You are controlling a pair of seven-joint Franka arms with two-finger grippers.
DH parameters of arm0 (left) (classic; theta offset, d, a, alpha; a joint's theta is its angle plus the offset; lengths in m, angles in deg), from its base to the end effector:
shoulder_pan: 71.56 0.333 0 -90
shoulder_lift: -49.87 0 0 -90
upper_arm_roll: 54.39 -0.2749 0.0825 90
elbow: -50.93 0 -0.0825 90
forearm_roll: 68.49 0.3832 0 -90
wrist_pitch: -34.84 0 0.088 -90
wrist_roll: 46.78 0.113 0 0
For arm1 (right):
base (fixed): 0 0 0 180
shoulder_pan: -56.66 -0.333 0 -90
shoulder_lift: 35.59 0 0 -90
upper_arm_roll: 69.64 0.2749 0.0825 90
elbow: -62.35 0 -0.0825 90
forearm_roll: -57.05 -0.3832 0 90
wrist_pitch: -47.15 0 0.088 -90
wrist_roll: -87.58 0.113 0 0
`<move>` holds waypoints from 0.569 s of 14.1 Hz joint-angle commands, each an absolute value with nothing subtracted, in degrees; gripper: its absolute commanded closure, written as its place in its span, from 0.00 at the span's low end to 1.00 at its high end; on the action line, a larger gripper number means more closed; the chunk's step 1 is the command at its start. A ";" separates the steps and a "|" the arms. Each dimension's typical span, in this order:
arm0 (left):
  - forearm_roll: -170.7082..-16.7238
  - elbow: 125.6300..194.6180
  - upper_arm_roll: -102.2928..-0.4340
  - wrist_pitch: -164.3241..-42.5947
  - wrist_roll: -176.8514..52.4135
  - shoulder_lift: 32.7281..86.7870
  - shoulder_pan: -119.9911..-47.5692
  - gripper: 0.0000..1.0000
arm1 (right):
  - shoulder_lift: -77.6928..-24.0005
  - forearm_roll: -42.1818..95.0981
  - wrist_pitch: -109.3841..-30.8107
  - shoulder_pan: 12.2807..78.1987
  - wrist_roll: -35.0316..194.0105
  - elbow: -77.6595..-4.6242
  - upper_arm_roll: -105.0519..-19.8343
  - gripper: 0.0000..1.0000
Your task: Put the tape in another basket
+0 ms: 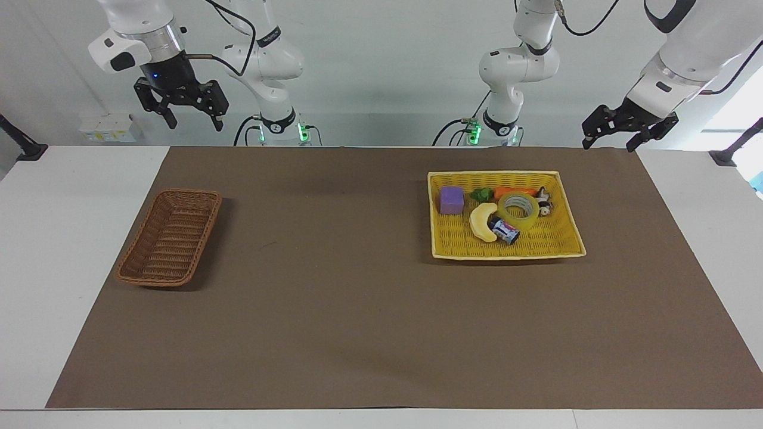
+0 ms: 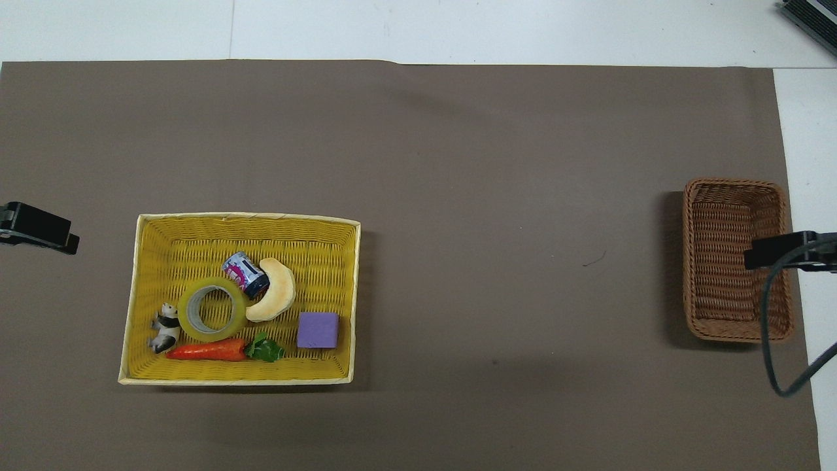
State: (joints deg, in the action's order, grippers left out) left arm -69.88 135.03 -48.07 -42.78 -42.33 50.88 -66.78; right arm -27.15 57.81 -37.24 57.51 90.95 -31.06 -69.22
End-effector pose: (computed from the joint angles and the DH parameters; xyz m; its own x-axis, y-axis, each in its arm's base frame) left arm 0.5343 -0.0170 0.5979 0.9857 -0.1095 -0.1278 -0.1057 -0.9937 0.0361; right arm 0.5026 -0.0051 0.6189 0.9977 -0.0677 -0.0093 -0.0675 -0.9976 0.0149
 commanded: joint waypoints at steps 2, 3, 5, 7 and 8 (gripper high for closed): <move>-68.58 134.33 -48.33 -41.72 -42.21 51.10 -67.26 0.00 | -27.07 57.40 -36.52 58.16 91.79 -30.99 -68.85 0.00; -68.58 134.33 -48.33 -41.72 -42.38 51.10 -67.08 0.00 | -27.07 57.40 -36.52 58.16 91.79 -30.99 -68.85 0.00; -68.58 134.51 -48.33 -41.72 -42.38 51.02 -66.91 0.00 | -27.07 57.40 -36.52 58.16 91.88 -30.99 -68.85 0.00; -68.58 134.60 -48.33 -41.72 -42.47 50.93 -66.82 0.00 | -27.07 57.40 -36.61 58.16 91.88 -30.99 -68.85 0.00; -68.58 134.95 -48.33 -41.72 -42.47 50.84 -66.73 0.00 | -27.24 57.40 -36.87 58.25 91.97 -30.82 -68.85 0.00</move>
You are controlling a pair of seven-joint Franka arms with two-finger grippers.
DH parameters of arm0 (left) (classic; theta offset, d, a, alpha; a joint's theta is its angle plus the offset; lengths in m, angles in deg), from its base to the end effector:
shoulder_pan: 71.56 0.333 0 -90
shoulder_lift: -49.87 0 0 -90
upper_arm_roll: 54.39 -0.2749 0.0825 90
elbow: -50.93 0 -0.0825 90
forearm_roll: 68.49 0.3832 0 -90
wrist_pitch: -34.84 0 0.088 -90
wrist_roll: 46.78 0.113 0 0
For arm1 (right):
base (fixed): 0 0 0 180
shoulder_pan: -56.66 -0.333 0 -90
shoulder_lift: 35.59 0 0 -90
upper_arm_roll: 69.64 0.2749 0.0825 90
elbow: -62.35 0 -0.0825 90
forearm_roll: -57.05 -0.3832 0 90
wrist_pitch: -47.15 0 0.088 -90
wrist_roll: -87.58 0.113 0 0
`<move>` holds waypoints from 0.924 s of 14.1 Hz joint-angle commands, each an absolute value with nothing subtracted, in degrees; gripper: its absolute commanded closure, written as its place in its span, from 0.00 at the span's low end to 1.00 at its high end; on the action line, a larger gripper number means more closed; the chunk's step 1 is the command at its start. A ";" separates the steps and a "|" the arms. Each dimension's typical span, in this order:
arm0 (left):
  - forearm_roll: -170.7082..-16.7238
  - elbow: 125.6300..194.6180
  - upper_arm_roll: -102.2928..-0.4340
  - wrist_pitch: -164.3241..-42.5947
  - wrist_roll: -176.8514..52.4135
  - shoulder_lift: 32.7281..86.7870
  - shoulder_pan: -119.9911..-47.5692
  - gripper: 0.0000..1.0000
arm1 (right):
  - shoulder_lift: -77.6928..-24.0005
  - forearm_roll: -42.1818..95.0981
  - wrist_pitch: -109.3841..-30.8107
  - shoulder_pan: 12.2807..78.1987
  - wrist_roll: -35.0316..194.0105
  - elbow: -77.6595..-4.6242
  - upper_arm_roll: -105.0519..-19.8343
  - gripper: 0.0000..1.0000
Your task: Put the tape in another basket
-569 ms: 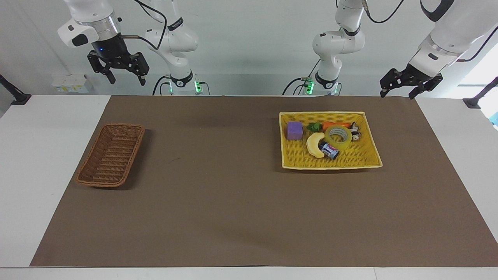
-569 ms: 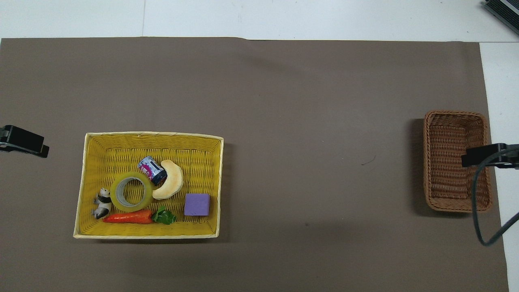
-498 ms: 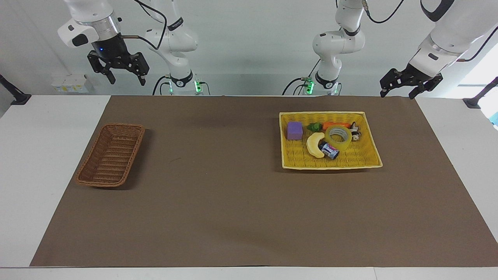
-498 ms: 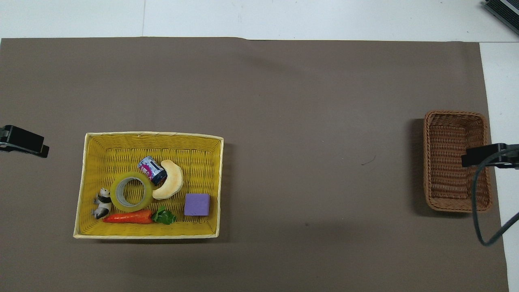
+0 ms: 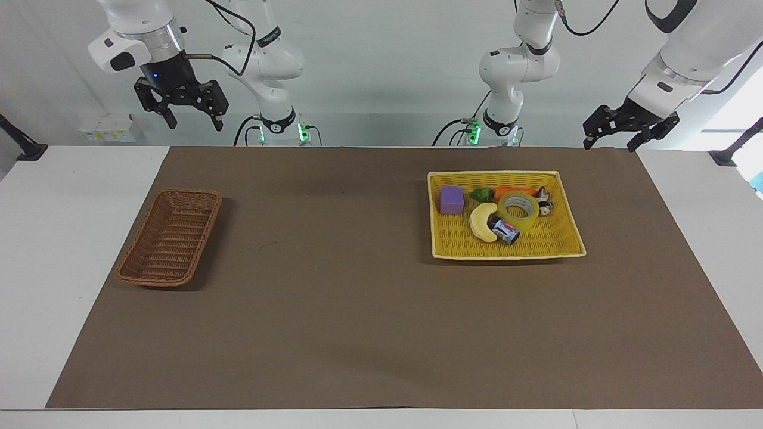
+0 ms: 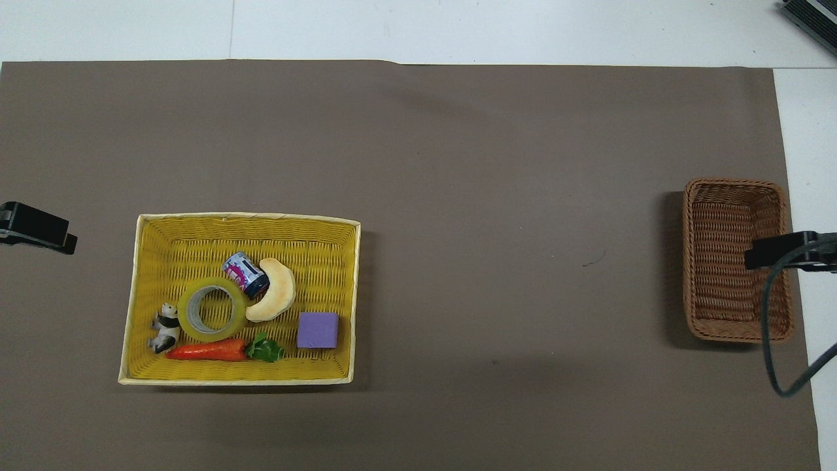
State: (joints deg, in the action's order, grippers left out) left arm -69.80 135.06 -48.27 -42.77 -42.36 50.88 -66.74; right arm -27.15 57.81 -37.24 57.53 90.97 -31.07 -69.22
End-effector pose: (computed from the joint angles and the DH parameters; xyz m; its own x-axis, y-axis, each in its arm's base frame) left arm 0.5344 -0.0146 0.5976 0.9862 -0.1046 -0.1286 -0.1009 -0.9943 0.0347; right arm 0.5026 -0.0053 0.6189 0.9976 -0.0683 -0.0094 -0.0682 -0.9976 0.0149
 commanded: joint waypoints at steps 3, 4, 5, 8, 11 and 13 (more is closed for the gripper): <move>-68.58 135.56 -48.33 -41.80 -42.56 50.40 -66.55 0.00 | -28.64 57.49 -38.46 58.51 91.79 -29.25 -68.85 0.00; -68.58 135.83 -48.33 -41.89 -42.64 50.31 -66.55 0.00 | -30.30 57.49 -38.28 58.51 91.79 -26.63 -68.85 0.00; -68.67 136.09 -48.33 -42.50 -42.65 50.23 -66.47 0.00 | -31.28 57.49 -38.02 58.60 91.79 -25.12 -68.85 0.00; -68.67 138.45 -48.41 -44.00 -42.73 48.74 -66.47 0.00 | -31.03 57.49 -37.58 58.77 91.79 -25.54 -68.94 0.00; -68.67 141.44 -48.59 -46.19 -43.26 47.07 -66.47 0.00 | -30.85 57.40 -37.40 58.95 91.79 -25.81 -68.85 0.00; -68.67 143.81 -48.77 -47.60 -43.26 46.36 -66.38 0.00 | -30.76 57.40 -37.31 58.95 91.79 -25.90 -68.85 0.00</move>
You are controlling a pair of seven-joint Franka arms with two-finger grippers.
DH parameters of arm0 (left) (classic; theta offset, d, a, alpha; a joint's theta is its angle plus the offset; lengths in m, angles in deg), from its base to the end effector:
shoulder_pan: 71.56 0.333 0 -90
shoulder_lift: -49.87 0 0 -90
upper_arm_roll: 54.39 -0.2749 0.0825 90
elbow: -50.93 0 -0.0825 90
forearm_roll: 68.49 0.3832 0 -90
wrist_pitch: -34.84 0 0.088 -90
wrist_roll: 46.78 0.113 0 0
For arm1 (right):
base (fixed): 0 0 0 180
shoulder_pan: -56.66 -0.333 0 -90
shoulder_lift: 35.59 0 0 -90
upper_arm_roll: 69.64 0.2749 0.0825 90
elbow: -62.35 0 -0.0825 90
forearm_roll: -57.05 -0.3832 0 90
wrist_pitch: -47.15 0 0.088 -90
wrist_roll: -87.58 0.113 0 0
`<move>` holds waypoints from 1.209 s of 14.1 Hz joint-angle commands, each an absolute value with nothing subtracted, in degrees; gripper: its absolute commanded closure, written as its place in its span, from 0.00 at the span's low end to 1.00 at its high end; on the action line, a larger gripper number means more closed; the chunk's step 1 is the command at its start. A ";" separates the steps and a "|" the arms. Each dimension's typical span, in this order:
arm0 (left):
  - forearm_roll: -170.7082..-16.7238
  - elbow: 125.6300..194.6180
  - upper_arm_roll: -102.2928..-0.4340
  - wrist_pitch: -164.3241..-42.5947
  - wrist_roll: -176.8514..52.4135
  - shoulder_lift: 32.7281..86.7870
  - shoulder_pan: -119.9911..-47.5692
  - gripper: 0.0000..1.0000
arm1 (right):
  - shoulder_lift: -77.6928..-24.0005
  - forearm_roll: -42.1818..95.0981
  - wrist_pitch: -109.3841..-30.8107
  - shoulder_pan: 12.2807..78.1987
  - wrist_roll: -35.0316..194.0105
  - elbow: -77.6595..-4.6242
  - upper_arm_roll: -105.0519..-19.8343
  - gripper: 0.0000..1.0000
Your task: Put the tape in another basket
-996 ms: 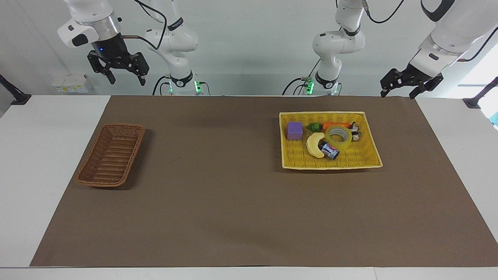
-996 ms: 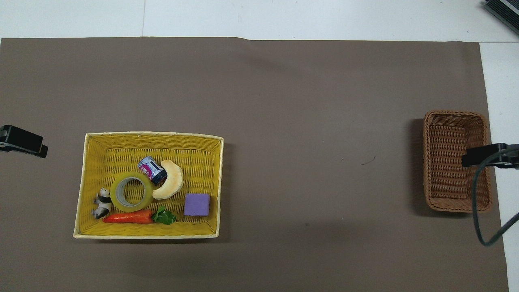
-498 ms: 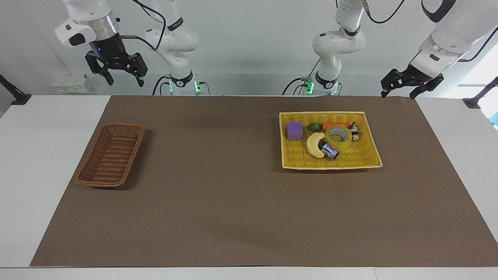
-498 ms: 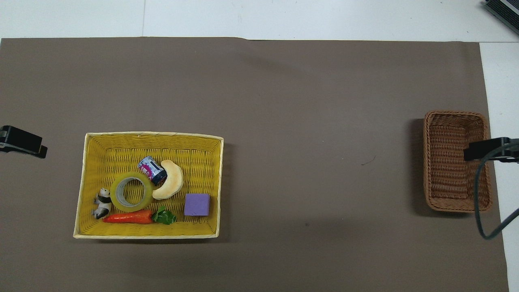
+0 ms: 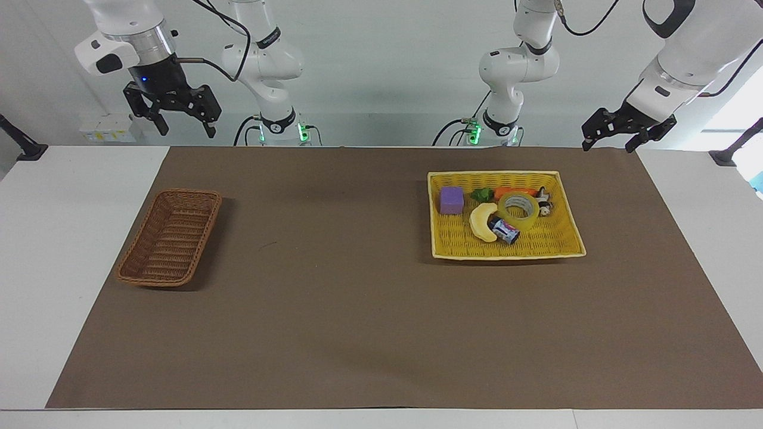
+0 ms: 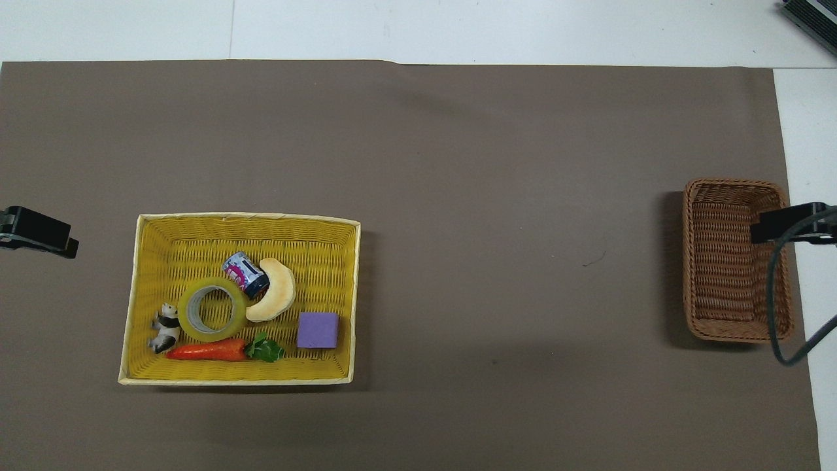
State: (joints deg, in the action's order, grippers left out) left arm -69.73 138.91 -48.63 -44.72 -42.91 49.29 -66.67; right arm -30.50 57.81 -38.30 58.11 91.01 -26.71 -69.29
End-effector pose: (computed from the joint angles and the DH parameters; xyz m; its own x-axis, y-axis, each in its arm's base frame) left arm 0.5304 -0.0111 0.5846 0.9871 -0.0862 -0.1347 -0.0830 -0.9961 0.0298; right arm 0.5210 -0.0114 0.6258 0.9964 -0.0800 0.0266 -0.0804 -0.9967 0.0122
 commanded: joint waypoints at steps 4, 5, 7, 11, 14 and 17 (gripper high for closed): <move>-68.67 147.16 -48.85 -50.06 -44.05 45.30 -66.38 0.00 | -30.76 57.40 -37.05 58.95 91.71 -25.90 -68.85 0.00; -68.93 147.60 -48.94 -50.15 -44.83 45.39 -66.38 0.00 | -30.76 57.40 -37.05 58.95 91.71 -25.90 -68.85 0.00; -69.19 149.53 -48.77 -52.43 -53.06 45.30 -66.46 0.00 | -30.67 57.40 -37.05 58.95 91.71 -26.16 -68.85 0.00; -69.37 155.49 -48.77 -56.91 -56.97 43.73 -67.34 0.00 | -30.50 57.40 -37.05 59.04 91.71 -26.33 -68.85 0.00; -69.37 159.64 -48.77 -60.96 -61.43 42.14 -66.73 0.00 | -30.50 57.40 -37.05 59.04 91.71 -26.42 -68.85 0.00; -69.37 164.64 -48.85 -64.99 -67.67 41.62 -67.08 0.00 | -30.50 57.40 -37.05 58.95 91.71 -26.42 -68.85 0.00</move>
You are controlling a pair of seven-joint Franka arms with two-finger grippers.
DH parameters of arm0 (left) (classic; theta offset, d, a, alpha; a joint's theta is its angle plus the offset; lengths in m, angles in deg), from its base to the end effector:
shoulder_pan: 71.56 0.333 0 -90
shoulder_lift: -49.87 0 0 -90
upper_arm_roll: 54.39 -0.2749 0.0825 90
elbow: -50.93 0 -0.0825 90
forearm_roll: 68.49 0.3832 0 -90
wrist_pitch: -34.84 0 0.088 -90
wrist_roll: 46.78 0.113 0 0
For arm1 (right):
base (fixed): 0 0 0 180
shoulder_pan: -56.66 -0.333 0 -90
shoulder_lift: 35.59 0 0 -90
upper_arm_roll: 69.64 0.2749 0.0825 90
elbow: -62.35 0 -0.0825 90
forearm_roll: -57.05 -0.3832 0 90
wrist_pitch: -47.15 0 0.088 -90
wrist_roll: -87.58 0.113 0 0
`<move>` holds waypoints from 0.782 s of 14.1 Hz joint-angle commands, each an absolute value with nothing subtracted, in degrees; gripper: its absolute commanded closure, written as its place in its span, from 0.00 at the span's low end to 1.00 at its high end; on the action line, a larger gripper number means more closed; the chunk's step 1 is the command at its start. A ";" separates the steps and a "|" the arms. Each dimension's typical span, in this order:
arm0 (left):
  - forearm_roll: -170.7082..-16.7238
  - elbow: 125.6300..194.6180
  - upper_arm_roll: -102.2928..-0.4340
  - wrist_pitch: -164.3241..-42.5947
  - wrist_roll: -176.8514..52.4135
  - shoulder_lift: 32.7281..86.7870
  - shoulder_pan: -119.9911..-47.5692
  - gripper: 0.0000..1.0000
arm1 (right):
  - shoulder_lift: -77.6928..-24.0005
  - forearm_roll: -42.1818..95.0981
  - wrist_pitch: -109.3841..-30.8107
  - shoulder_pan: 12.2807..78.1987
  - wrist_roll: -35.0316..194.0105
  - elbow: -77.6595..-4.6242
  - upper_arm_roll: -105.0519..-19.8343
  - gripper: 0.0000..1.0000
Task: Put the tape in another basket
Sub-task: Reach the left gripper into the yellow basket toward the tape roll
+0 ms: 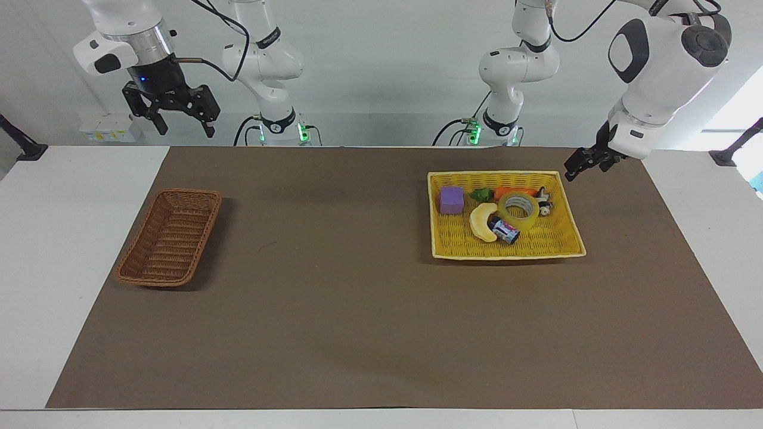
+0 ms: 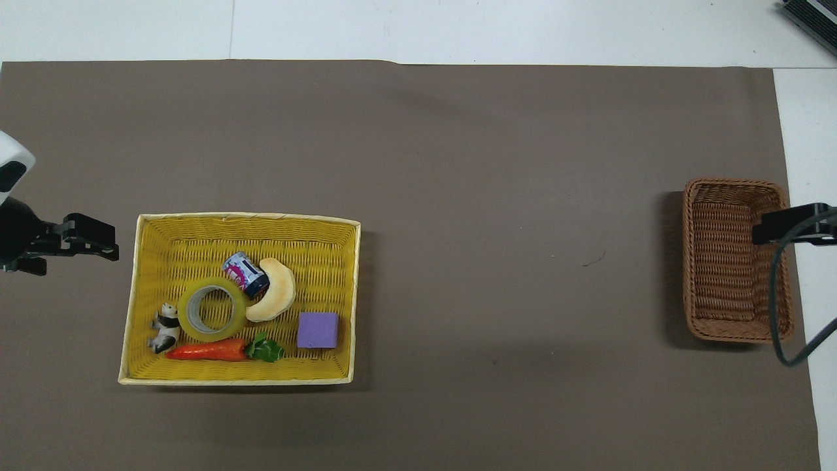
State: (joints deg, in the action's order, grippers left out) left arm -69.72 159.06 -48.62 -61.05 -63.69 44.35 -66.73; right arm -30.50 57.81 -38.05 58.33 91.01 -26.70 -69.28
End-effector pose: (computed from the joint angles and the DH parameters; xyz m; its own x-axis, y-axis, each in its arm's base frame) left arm 0.5218 -0.0120 0.4886 0.9533 0.2789 -0.1157 0.2781 -0.9603 -0.0234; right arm 0.5204 -0.0133 0.6254 0.9962 -0.0837 0.0224 -0.0840 -0.9964 0.0124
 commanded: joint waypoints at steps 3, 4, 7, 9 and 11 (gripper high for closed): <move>-69.37 169.12 -48.77 -68.42 -74.71 41.70 -67.52 0.00 | -30.50 57.40 -37.05 59.04 91.71 -26.42 -68.85 0.00; -69.37 170.97 -48.77 -69.31 -74.90 41.70 -67.52 0.00 | -30.50 57.40 -37.05 59.04 91.71 -26.42 -68.85 0.00; -69.37 177.39 -48.68 -74.14 -75.34 41.70 -67.52 0.00 | -30.50 57.40 -37.05 59.04 91.71 -26.42 -68.85 0.00; -69.46 180.72 -48.68 -77.73 -75.52 42.40 -68.74 0.00 | -30.50 57.40 -37.05 59.04 91.71 -26.42 -68.85 0.00; -69.55 184.41 -48.59 -81.95 -75.52 43.45 -69.89 0.00 | -30.50 57.40 -37.05 59.04 91.71 -26.42 -68.85 0.00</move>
State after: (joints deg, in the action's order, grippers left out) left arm -69.75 179.73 -48.11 -77.21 -74.23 44.08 -67.90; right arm -30.50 57.81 -38.05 58.34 91.01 -26.70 -69.28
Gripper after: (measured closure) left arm 0.000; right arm 0.000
